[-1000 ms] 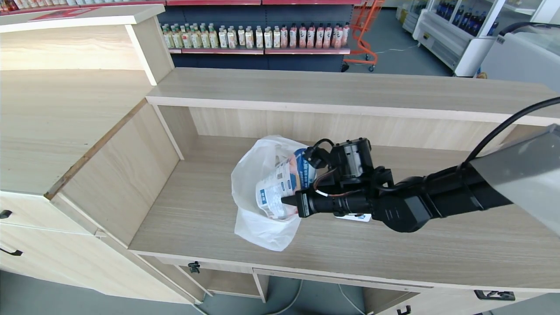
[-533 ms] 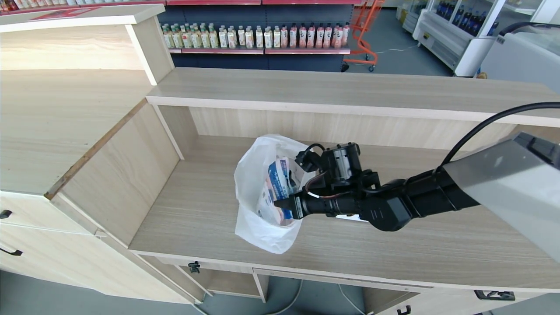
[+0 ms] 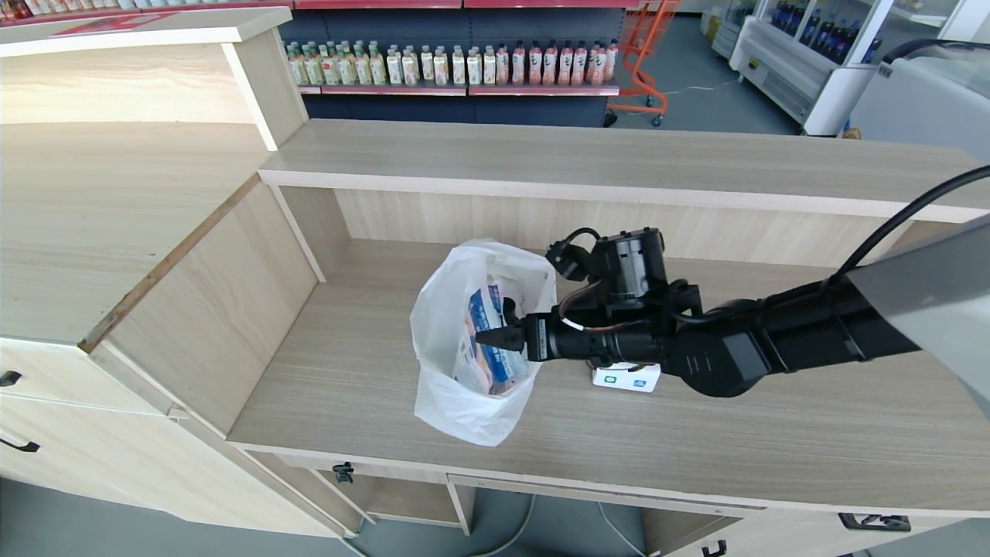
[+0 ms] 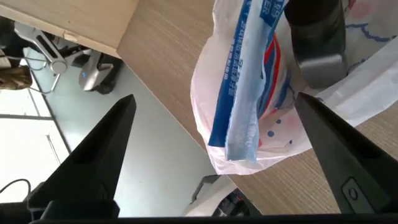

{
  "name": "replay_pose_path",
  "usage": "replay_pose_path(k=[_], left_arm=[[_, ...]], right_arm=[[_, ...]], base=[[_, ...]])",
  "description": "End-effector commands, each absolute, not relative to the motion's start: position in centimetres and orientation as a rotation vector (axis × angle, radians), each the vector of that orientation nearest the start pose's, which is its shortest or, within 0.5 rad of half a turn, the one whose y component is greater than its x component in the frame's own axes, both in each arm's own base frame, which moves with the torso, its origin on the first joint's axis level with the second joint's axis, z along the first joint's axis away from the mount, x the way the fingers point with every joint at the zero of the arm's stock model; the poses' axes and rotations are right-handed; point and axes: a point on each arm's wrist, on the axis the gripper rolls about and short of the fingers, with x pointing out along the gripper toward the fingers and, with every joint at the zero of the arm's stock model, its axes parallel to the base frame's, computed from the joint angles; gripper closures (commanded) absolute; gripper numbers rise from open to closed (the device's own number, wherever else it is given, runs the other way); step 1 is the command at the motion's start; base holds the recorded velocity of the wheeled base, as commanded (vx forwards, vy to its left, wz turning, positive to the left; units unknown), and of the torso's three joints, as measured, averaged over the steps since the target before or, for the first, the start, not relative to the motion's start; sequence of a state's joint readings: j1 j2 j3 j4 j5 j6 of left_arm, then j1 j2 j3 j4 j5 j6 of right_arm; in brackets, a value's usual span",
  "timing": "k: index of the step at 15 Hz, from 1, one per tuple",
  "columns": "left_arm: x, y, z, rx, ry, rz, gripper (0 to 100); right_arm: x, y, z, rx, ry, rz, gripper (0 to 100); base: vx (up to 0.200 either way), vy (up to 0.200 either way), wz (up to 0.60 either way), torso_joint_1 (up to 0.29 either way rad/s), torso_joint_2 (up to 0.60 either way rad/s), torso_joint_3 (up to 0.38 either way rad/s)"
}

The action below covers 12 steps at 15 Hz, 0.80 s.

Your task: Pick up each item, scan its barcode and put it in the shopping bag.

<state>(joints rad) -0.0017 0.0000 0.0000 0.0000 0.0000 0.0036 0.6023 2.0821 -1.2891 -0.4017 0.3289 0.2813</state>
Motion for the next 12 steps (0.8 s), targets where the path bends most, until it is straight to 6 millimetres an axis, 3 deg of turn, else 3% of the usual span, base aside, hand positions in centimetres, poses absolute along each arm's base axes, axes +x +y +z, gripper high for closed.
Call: replay_pose_path(k=[1, 4, 5, 6, 7, 8, 10, 11, 12], left_arm=[[-2.3, 0.0, 7.5, 0.005, 0.0, -0.002, 0], [-2.3, 0.0, 7.5, 0.003, 0.0, -0.002, 0], [-2.3, 0.0, 7.5, 0.003, 0.0, -0.002, 0], [-2.3, 0.0, 7.5, 0.003, 0.0, -0.002, 0], [-2.3, 0.0, 7.5, 0.003, 0.0, -0.002, 0], [-2.3, 0.0, 7.6, 0.003, 0.002, -0.002, 0], [-2.3, 0.0, 7.6, 0.003, 0.002, -0.002, 0], [-2.3, 0.0, 7.5, 0.003, 0.0, -0.002, 0], [-2.3, 0.0, 7.5, 0.005, 0.0, -0.002, 0]], right_arm=[[31.8, 21.7, 18.6, 0.262, 0.487, 0.833, 0], [27.0, 17.6, 22.5, 0.318, 0.419, 0.819, 0], [26.3, 16.9, 23.0, 0.318, 0.403, 0.811, 0], [24.9, 14.9, 23.6, 0.295, 0.359, 0.77, 0], [23.7, 10.9, 22.8, 0.154, 0.306, 0.591, 0], [22.1, 8.2, 21.9, 0.034, 0.278, 0.413, 0], [14.6, 4.0, 19.3, 0.027, 0.271, 0.107, 0], [11.0, 2.6, 17.2, 0.038, 0.266, 0.044, 0], [6.5, 0.9, 13.6, 0.04, 0.251, -0.045, 0]], base=[[0.0, 0.0, 0.0, 0.0, 0.0, 0.0], [0.0, 0.0, 0.0, 0.0, 0.0, 0.0], [0.0, 0.0, 0.0, 0.0, 0.0, 0.0], [0.0, 0.0, 0.0, 0.0, 0.0, 0.0], [0.0, 0.0, 0.0, 0.0, 0.0, 0.0], [0.0, 0.0, 0.0, 0.0, 0.0, 0.0], [0.0, 0.0, 0.0, 0.0, 0.0, 0.0], [0.0, 0.0, 0.0, 0.0, 0.0, 0.0], [0.0, 0.0, 0.0, 0.0, 0.0, 0.0]])
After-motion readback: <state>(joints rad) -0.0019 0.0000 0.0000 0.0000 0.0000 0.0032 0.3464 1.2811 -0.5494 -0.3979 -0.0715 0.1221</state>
